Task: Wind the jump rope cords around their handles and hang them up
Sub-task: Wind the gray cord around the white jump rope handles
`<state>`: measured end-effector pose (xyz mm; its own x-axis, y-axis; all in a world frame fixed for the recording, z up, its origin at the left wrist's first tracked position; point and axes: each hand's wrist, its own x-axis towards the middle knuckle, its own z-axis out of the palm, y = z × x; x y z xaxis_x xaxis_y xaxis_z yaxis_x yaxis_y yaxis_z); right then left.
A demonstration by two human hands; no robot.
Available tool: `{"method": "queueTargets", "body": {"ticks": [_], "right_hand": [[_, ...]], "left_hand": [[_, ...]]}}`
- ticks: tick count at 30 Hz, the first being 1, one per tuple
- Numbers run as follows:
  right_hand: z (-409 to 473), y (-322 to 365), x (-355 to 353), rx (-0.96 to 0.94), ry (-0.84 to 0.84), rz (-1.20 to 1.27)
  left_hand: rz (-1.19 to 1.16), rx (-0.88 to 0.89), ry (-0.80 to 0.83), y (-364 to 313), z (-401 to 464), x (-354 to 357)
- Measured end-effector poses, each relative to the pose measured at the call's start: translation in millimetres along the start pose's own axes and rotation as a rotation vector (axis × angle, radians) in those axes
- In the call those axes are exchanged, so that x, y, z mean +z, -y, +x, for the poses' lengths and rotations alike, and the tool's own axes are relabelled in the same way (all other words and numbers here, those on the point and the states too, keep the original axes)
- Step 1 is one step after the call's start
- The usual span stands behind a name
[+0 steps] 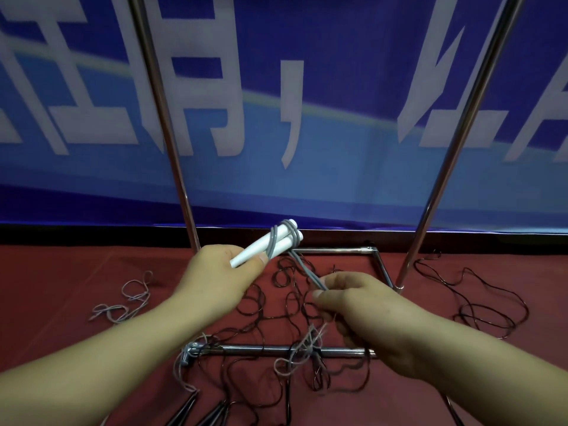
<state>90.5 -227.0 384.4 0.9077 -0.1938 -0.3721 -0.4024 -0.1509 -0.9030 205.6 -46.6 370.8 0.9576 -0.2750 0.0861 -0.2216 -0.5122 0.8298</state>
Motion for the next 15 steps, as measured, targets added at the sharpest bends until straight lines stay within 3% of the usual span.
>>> {"method": "queueTargets", "body": {"ticks": [8, 15], "right_hand": [[0, 3, -9, -0.016, 0.021, 0.02], [-1, 2, -24, -0.209, -0.113, -0.218]], "left_hand": [[0.329, 0.121, 0.084, 4, -3, 0], [0.439, 0.158, 0.402, 1, -7, -1]]}}
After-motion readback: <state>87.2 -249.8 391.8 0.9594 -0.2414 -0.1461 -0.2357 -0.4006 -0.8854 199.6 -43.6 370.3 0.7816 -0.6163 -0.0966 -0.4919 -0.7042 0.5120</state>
